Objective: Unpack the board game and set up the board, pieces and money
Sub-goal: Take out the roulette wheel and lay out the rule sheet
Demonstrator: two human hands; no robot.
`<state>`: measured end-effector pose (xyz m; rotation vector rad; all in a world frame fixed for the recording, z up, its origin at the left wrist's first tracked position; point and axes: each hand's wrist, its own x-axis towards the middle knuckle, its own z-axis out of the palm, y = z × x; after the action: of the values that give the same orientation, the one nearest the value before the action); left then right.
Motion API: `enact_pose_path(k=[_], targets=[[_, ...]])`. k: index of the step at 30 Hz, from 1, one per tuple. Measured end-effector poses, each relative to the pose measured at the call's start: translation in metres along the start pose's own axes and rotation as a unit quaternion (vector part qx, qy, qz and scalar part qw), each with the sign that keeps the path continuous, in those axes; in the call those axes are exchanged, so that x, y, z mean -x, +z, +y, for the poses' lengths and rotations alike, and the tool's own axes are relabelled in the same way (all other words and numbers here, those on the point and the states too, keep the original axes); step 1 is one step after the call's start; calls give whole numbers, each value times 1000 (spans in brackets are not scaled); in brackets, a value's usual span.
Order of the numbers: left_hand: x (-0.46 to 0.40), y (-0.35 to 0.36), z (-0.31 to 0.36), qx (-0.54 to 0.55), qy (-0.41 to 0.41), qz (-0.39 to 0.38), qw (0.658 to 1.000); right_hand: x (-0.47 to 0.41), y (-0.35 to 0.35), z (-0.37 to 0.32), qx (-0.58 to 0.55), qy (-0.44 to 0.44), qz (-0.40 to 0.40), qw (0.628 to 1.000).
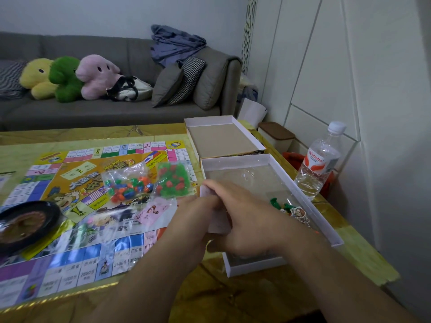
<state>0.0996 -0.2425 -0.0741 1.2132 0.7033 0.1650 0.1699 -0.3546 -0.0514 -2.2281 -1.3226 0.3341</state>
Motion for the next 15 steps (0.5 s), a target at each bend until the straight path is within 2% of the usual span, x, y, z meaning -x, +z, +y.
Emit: enact_pose_path(k=[5,9,13,15], targets=[[1,6,0,30,-21,-30,999,0,3,2,-11,3,28,1000],[3,-1,4,60,-55,-47,996,7,-14,16,-39,75,-49,995],[2,-5,3,115,-66,14,991,8,-24,53,47,165,36,985],[4,-1,1,112,-76,8,991,2,-15,67,94,194,16,976]])
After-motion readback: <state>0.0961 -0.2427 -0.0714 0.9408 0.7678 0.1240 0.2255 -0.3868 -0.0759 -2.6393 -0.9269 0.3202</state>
